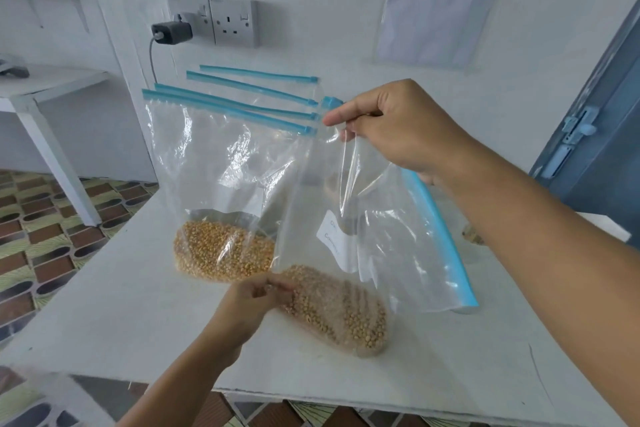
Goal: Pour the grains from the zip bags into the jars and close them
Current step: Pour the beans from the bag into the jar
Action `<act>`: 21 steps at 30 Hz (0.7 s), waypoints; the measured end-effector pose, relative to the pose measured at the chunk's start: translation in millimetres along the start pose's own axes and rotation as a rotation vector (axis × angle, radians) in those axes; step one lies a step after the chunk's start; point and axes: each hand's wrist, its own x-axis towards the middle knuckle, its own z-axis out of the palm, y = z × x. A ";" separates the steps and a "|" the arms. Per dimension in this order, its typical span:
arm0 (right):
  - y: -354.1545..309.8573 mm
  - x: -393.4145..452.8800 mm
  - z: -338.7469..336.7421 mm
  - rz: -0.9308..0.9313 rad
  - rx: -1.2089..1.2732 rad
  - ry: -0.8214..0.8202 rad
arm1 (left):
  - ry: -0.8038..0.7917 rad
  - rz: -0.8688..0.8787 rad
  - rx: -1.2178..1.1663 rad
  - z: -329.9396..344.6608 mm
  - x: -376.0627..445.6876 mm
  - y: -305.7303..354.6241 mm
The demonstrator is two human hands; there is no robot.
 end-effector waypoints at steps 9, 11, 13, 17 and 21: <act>28.7 -0.9 -4.1 0.066 0.221 0.090 | 0.211 0.198 -0.319 -57.2 -1.0 26.0; 39.5 -1.7 6.9 0.090 0.253 0.067 | 0.230 0.139 -0.369 -61.0 0.2 17.4; 46.8 -0.4 14.7 0.103 0.272 0.055 | 0.231 0.084 -0.393 -65.7 2.6 9.6; 45.4 7.3 18.6 0.078 0.290 0.080 | 0.238 0.049 -0.435 -76.8 9.9 10.8; 43.9 18.6 9.6 0.042 0.333 0.133 | 0.305 0.197 -0.480 -94.1 15.4 37.0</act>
